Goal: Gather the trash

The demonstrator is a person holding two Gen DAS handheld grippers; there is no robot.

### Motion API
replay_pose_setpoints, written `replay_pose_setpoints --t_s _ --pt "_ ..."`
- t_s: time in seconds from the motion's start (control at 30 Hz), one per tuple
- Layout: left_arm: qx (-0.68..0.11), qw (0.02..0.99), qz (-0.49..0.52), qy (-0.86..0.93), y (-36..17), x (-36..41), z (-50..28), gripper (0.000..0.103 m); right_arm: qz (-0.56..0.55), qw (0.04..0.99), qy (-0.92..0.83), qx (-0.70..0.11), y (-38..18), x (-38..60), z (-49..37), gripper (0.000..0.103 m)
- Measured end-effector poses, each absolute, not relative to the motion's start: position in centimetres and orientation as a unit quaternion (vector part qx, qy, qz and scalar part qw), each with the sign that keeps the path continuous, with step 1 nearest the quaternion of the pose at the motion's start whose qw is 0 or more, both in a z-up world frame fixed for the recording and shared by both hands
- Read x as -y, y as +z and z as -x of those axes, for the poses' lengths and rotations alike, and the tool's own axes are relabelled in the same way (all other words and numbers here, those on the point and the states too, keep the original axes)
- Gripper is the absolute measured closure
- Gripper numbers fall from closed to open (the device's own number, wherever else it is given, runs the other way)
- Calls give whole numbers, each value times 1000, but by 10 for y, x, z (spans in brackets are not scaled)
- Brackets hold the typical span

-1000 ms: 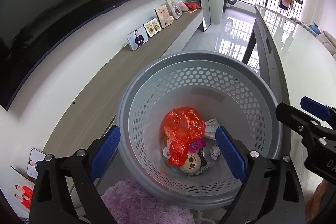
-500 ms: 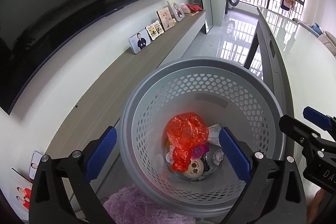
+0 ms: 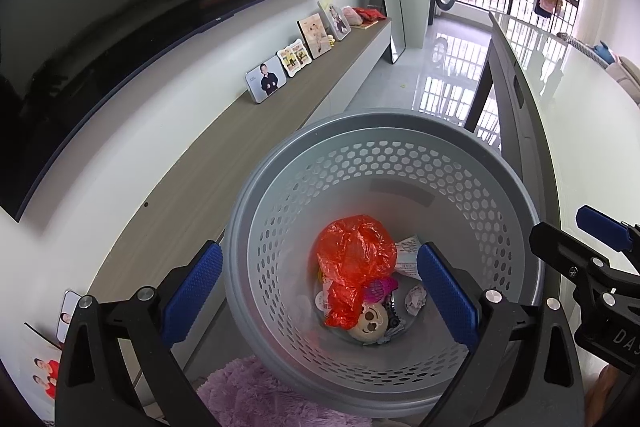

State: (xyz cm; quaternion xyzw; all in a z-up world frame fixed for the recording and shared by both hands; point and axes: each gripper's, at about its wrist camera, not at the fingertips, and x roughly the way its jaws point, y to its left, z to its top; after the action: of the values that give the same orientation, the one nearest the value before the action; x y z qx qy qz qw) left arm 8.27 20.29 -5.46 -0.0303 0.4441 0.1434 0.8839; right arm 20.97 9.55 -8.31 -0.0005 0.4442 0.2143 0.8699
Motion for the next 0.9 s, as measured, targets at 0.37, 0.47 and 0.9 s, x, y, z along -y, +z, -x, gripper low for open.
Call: replay_pose_setpoints --t_s 0.37,0.47,0.9 --pt "-444 884 28 144 -54 -202 -82 7 -1 870 215 -444 -83 -96 -210 26" --pt "-445 883 25 146 -54 -202 -82 7 0 870 214 -444 -83 -96 -210 26" --pt "-452 879 33 148 -56 -205 -83 6 0 870 214 -444 -83 -95 -210 26"
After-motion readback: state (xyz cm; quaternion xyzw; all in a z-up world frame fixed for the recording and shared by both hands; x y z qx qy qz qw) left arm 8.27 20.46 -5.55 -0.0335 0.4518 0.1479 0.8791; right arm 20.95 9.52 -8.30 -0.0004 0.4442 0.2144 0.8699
